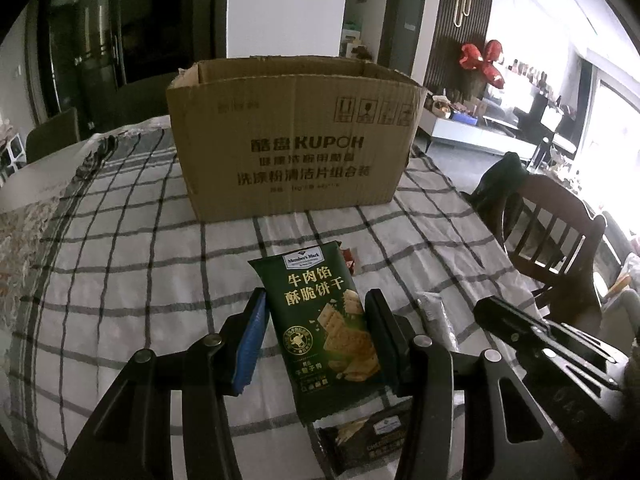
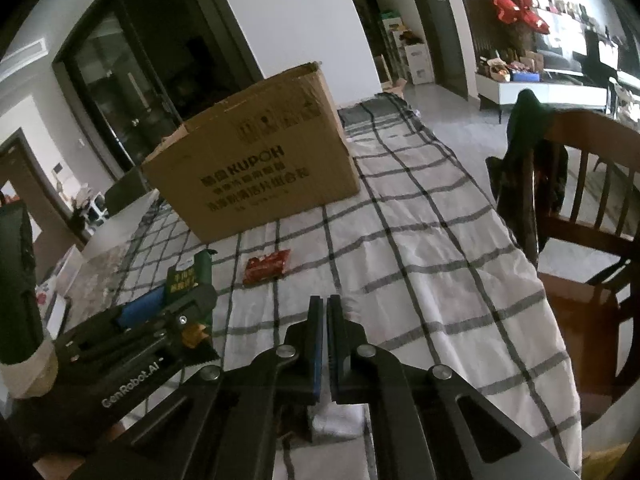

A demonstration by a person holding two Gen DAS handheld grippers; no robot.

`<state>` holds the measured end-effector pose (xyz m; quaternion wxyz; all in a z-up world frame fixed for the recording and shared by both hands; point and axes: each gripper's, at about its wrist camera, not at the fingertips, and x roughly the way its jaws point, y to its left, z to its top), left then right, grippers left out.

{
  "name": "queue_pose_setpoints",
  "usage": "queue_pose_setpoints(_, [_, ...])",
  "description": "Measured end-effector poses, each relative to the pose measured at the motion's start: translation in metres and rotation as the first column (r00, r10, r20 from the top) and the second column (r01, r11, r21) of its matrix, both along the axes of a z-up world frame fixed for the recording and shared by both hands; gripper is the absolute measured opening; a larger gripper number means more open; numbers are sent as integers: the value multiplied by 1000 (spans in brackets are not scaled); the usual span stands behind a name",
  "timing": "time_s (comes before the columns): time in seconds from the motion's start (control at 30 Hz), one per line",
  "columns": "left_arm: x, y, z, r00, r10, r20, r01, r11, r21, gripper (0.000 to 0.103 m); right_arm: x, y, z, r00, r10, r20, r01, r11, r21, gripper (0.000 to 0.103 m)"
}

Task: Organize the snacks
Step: 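Grasp the green cracker bag with the left tool while the right tool grasps the white stick snack, then carry both items into the box and open both tools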

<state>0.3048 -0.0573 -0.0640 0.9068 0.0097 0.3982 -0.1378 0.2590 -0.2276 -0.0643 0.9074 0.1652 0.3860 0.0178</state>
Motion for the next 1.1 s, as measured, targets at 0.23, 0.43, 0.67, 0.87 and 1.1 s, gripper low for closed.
queue_pose_setpoints(0.23, [-4, -3, -5, 1000, -7, -13, 7, 1000, -5, 48, 5, 0, -17, 997, 22, -68, -21, 1000, 11, 5])
queue_pose_setpoints(0.43, [-6, -3, -13, 1000, -8, -28, 8, 1000, -1, 48, 11, 0, -33, 993, 31, -114, -30, 1000, 8, 30])
queue_pose_setpoints(0.67, [-4, -2, -19, 999, -7, -42, 7, 1000, -8, 48, 21, 5, -43, 990, 31, -140, -38, 998, -54, 30])
queue_pose_setpoints(0.87, [-3, -4, -21, 999, -8, -46, 8, 1000, -4, 48, 28, 5, -50, 986, 39, -163, -51, 996, -68, 30])
queue_pose_setpoints(1.1, [-4, -4, -18, 999, -6, -34, 6, 1000, -9, 48, 24, 3, -43, 991, 32, -132, -42, 996, -73, 22])
